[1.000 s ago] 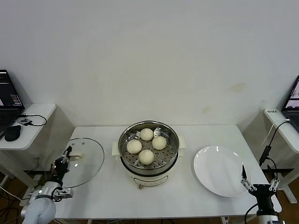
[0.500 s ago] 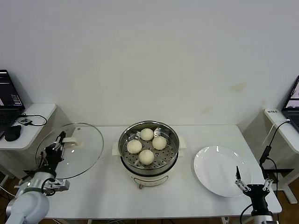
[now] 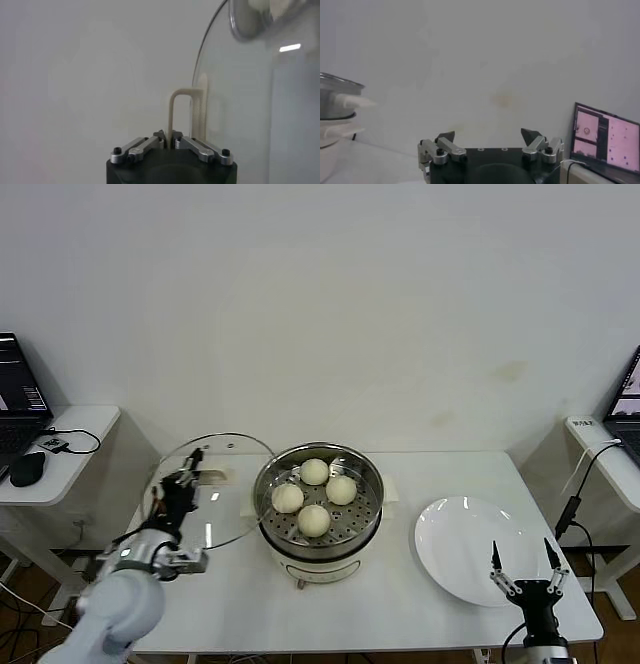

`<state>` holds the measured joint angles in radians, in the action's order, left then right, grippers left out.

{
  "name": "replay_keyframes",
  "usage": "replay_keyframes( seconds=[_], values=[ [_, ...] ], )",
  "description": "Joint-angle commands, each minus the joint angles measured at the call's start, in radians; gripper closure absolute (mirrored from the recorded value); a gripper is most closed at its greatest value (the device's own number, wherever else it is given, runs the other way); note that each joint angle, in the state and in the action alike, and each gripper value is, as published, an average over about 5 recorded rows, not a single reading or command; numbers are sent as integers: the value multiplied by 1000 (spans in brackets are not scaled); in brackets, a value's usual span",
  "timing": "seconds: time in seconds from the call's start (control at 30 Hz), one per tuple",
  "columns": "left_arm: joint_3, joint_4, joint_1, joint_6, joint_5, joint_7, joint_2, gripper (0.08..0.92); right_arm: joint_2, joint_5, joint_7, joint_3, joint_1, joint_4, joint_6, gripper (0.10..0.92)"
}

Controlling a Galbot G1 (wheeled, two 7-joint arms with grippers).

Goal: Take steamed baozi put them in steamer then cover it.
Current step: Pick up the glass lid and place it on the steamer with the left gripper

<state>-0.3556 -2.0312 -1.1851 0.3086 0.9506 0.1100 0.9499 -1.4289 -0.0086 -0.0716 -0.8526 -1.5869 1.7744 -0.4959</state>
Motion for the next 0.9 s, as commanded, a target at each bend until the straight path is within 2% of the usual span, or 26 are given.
replay_keyframes(
  seconds=[0.03,0.53,0.7,0.9],
  values=[
    [251,51,220,120,220,131,204,855,-32,-64,7,19,11,-18,-4,202],
    [307,116,226,102,485,202,472,855,-40,-82,12,38,14,-47,-20,203],
    [326,148,228,99,531,211,521,855,-38,-82,12,37,15,-54,-21,202],
    [329,185,219,91,567,213,542,855,-38,-82,12,37,18,-63,-24,203]
  ],
)
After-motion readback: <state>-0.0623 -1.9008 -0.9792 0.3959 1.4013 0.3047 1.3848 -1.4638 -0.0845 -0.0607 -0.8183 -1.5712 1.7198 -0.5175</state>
